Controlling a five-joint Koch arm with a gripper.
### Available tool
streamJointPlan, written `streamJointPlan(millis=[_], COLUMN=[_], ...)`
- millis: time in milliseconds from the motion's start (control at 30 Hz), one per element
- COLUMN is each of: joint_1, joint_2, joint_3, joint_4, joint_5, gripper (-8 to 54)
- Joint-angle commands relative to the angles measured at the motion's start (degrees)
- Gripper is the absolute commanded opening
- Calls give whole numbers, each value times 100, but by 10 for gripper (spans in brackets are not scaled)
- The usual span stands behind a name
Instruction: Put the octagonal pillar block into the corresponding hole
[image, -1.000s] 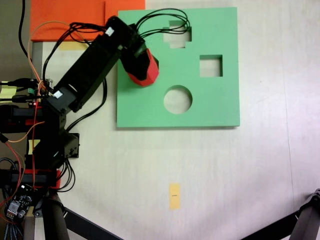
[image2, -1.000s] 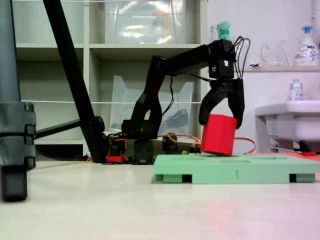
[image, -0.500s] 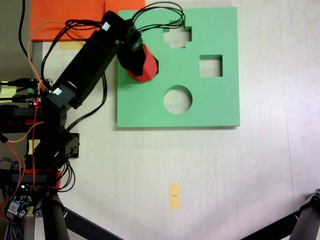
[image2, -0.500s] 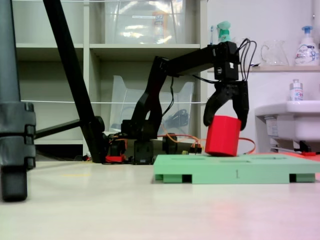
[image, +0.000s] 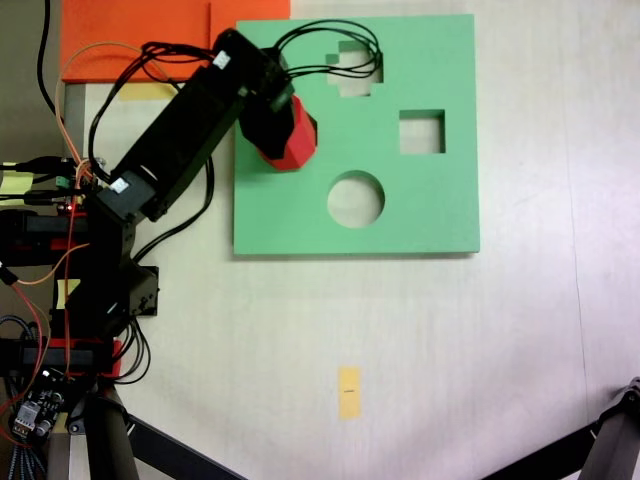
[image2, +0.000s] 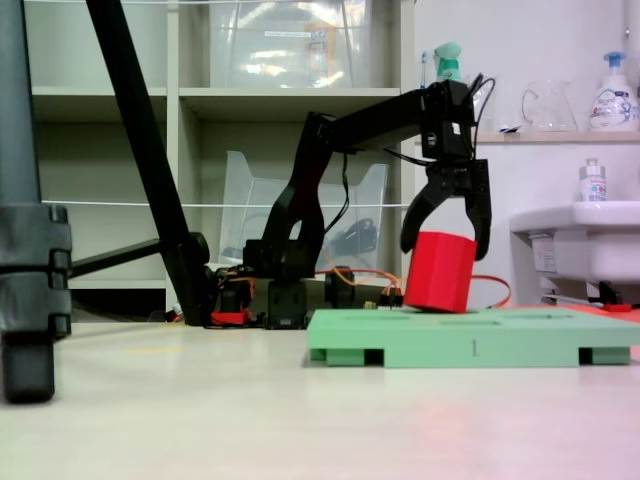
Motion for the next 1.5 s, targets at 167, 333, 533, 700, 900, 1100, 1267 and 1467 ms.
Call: streamJointPlan(millis=[167, 333, 533, 700, 900, 1100, 1267, 1467], joint_1=[-18, -114, -308, -404, -492, -431, -422, -237], joint_2=[167, 53, -79, -79, -176, -237, -457, -343], joint_3=[-281, -281, -281, -272, -255, 79, 79, 114], joint_4=[-123, -369, -519, -554, -571, -571, -580, -185], joint_5=[79, 185, 396, 633, 853, 861, 826, 290], gripper=[162, 161, 161, 162, 162, 168, 408, 520])
